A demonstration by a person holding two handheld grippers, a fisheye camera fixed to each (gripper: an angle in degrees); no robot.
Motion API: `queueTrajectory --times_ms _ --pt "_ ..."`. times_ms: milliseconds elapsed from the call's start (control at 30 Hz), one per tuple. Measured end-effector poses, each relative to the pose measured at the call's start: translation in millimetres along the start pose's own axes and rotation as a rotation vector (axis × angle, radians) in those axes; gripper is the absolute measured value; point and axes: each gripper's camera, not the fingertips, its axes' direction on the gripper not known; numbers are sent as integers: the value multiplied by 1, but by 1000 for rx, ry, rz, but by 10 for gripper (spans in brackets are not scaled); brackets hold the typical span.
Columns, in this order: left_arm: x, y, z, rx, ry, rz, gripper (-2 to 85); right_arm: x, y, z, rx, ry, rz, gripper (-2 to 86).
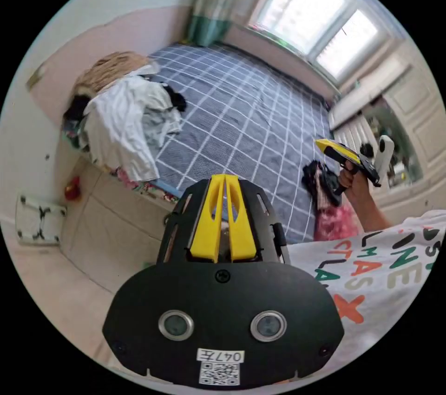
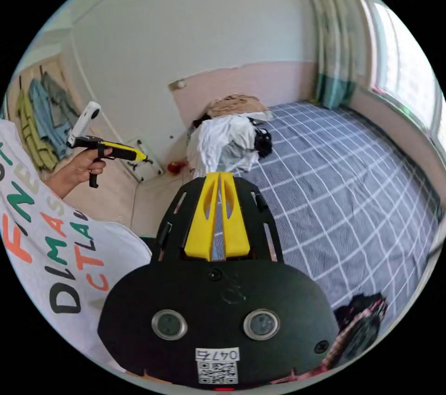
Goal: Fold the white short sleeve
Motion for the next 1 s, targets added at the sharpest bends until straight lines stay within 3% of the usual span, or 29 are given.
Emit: queueTrajectory --times_ms 67,300,500,733,1000 --pt "-50 31 -15 34 -29 -91 -8 -23 -59 39 -8 -31 -115 -10" --pt "-224 104 -47 78 -71 -292 -8 -86 -196 172 -17 -116 -204 -7" --pt "-289 174 -78 248 -108 -446 -8 -138 -272 292 -88 -187 -317 -7" --pt "-306 300 -61 363 -100 -738 -9 -197 -303 412 -224 -368 -449 -7" --pt "-235 467 43 555 -251 -1024 -9 -217 -253 514 -201 -613 -702 -6"
